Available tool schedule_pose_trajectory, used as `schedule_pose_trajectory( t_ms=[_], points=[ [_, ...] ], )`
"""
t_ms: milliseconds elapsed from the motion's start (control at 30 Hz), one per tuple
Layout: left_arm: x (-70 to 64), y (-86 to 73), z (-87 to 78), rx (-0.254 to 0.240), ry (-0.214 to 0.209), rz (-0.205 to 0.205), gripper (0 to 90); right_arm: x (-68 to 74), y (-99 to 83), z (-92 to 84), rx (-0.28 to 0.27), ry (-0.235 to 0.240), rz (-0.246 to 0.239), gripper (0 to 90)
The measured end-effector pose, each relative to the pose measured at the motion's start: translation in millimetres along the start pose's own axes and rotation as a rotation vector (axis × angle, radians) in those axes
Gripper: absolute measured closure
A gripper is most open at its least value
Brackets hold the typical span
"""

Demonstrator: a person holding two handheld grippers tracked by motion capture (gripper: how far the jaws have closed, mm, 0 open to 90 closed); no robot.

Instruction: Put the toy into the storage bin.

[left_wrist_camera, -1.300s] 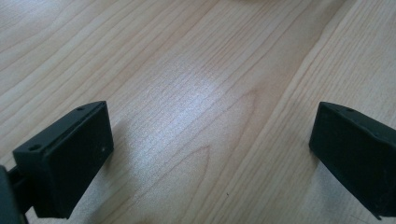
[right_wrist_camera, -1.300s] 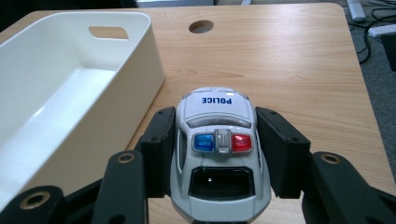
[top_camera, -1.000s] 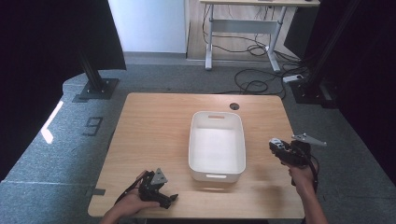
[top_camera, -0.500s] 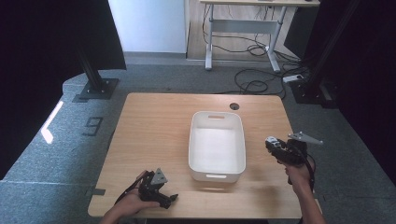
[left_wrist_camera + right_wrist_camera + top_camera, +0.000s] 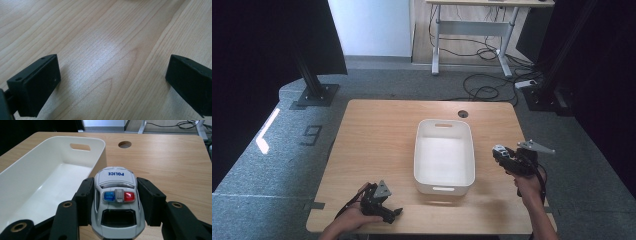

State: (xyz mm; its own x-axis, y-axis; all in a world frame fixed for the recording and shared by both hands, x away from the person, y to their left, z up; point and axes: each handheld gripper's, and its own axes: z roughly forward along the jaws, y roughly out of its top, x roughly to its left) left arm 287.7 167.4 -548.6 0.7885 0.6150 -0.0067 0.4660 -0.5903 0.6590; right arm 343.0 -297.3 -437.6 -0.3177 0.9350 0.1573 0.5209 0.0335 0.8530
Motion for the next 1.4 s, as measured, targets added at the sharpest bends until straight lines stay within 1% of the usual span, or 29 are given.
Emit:
schedule_pose_trajectory(
  t_ms=[533, 1100, 1400],
  points=[
    [0.0, 0.0, 0.0, 0.000, 0.001, 0.000, 0.0, 8.8, 3.5, 1.6, -0.007, 0.013, -0.009, 50.2],
    [0.0, 0.1, -0.1, 0.001, 0.000, 0.000, 0.0, 22.0, 9.4, 3.7, -0.018, 0.035, -0.028, 50.3],
    [0.0, 0.1, -0.2, 0.001, 0.000, 0.001, 0.0, 32.9, 13.9, 9.9, -0.015, 0.053, -0.048, 50.3]
  ],
)
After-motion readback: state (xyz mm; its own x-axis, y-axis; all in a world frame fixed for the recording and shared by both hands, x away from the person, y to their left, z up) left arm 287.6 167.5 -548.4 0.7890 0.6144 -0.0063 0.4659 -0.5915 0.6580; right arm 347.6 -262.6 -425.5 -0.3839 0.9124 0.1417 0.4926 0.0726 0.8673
